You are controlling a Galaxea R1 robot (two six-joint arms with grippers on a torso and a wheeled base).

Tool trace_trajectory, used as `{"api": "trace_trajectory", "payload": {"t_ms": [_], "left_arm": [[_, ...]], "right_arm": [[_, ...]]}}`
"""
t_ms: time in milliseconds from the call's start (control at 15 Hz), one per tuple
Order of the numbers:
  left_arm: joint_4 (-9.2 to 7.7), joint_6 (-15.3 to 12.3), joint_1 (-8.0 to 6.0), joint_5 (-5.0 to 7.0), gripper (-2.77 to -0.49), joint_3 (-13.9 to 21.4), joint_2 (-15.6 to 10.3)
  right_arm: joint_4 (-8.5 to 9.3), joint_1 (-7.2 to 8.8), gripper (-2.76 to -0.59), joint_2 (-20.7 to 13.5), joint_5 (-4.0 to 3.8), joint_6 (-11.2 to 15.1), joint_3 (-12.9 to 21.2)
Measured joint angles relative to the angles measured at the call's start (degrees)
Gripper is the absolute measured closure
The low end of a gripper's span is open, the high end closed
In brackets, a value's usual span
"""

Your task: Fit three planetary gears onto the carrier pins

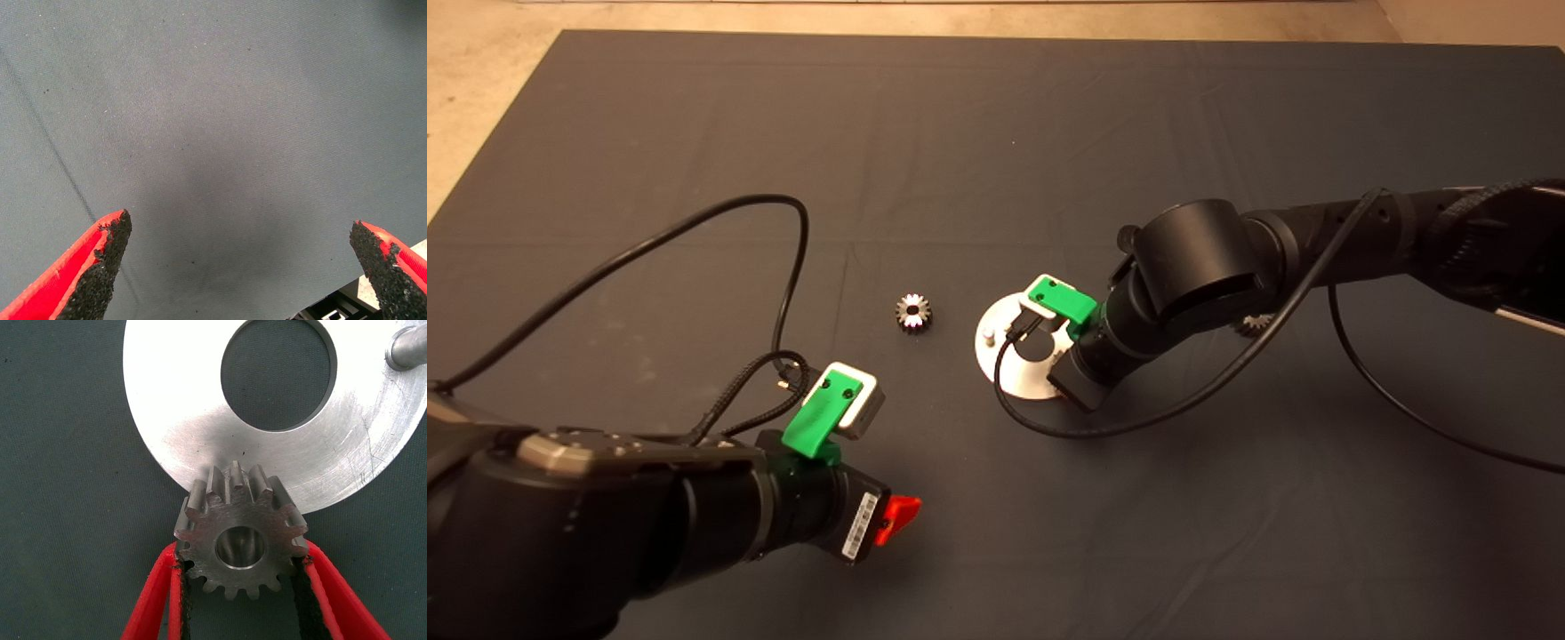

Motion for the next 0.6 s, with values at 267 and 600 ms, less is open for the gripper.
{"api": "trace_trajectory", "payload": {"t_ms": [267,600], "left_arm": [[0.0,0.0,0.0,0.0,-2.36,0.0,0.01],[0.0,-0.05,0.0,0.0,-2.36,0.0,0.01]], "right_arm": [[-0.25,-0.22,-0.81,0.0,-0.05,0.0,0.04],[-0.3,-0.24,-0.81,0.02,-0.09,0.0,0.04]]}}
